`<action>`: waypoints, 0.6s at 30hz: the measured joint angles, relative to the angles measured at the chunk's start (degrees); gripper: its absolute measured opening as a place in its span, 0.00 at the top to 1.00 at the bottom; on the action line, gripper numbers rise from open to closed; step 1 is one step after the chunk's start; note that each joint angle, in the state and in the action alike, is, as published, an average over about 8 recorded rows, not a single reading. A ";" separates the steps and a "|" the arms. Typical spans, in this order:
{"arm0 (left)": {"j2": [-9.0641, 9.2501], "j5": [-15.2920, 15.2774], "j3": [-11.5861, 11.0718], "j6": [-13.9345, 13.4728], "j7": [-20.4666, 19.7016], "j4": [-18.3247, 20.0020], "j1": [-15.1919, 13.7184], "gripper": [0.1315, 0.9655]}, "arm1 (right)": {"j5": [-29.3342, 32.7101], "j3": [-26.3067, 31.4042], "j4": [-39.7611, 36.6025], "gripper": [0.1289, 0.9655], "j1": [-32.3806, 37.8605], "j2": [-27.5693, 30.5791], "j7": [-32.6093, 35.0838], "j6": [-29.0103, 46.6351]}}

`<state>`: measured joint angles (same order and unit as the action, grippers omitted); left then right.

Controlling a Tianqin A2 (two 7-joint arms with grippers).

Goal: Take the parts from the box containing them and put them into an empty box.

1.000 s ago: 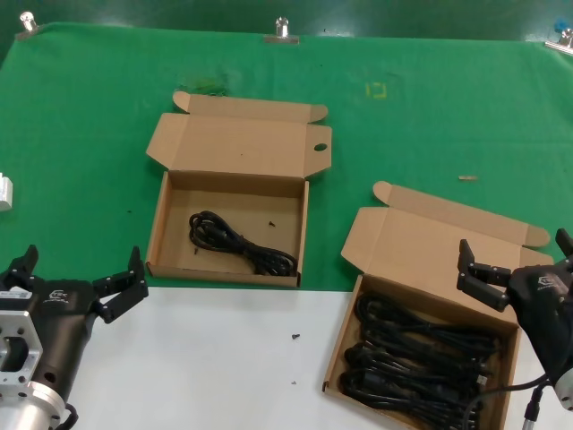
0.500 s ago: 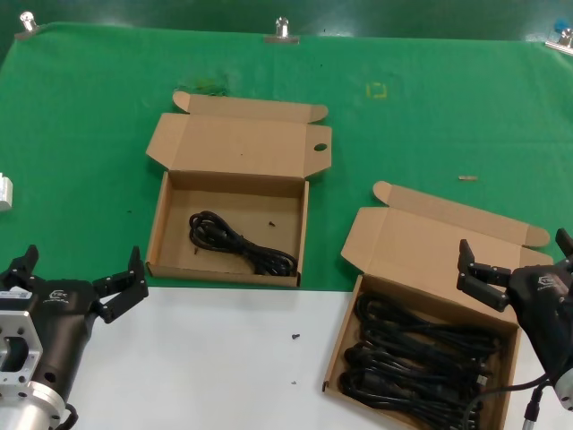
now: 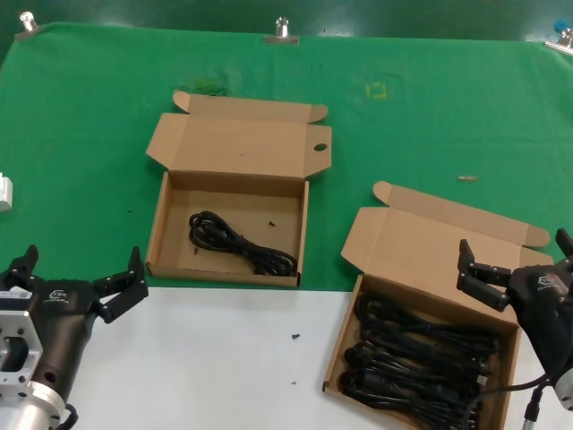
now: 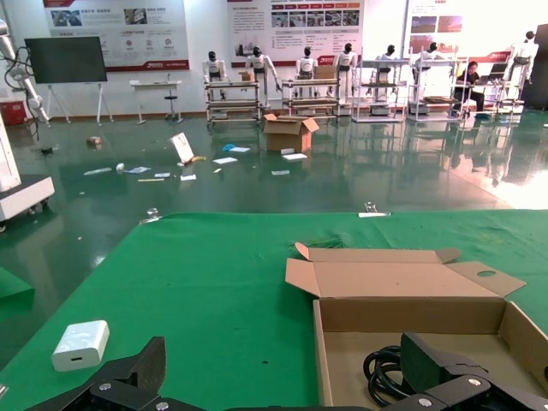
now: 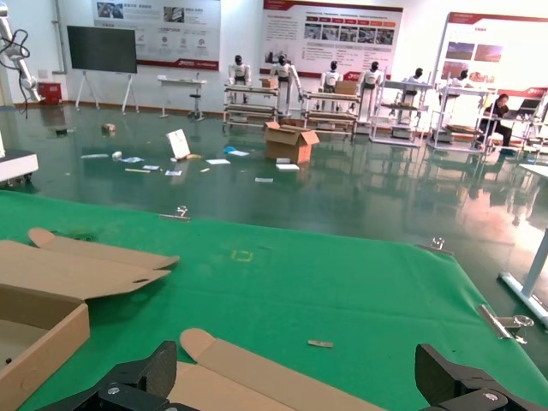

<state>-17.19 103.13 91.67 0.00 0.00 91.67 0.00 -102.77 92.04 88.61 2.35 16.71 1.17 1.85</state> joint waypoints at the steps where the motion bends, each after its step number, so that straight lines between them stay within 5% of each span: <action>1: 0.00 0.00 0.00 0.00 0.00 0.00 0.00 0.00 | 0.00 0.00 0.00 0.00 0.00 0.00 0.00 0.00; 18: 0.00 0.00 0.00 0.00 0.00 0.00 0.00 0.00 | 0.00 0.00 0.00 0.00 0.00 0.00 0.00 0.00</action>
<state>-17.19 103.13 91.67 0.00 0.00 91.67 0.00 -102.77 92.04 88.61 2.35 16.70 1.17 1.85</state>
